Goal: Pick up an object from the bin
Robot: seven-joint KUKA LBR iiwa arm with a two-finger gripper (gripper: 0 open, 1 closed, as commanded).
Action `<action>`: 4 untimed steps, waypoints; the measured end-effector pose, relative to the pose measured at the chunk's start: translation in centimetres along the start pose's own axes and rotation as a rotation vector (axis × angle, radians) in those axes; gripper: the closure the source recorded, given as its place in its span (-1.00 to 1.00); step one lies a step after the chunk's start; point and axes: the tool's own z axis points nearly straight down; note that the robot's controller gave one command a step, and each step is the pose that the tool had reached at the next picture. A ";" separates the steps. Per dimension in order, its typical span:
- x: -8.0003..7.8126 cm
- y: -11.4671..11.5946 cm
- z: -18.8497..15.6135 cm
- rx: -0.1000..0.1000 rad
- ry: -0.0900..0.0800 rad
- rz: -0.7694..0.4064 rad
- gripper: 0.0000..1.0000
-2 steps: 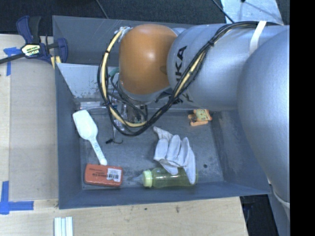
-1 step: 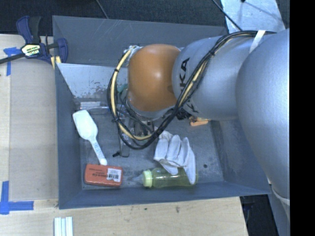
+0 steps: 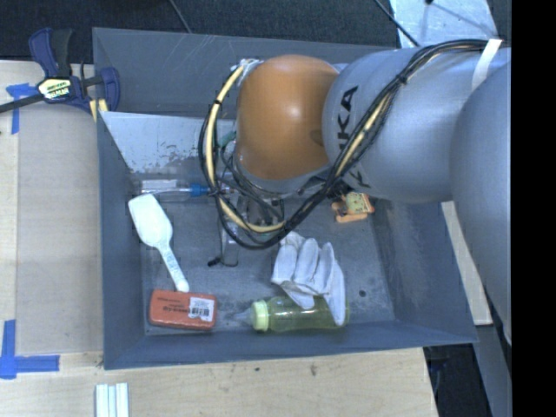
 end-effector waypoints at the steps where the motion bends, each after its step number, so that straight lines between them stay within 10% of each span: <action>1: -2.6 -0.9 -6.2 -0.001 -0.005 -0.044 -1.00; 2: -0.8 -2.2 -9.3 -0.002 -0.007 0.017 -1.00; 4: -0.5 -7.6 -2.8 -0.003 -0.007 -0.017 -1.00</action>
Offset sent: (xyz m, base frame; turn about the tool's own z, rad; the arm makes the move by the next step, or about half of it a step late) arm -0.0058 -0.0263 0.1023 0.0411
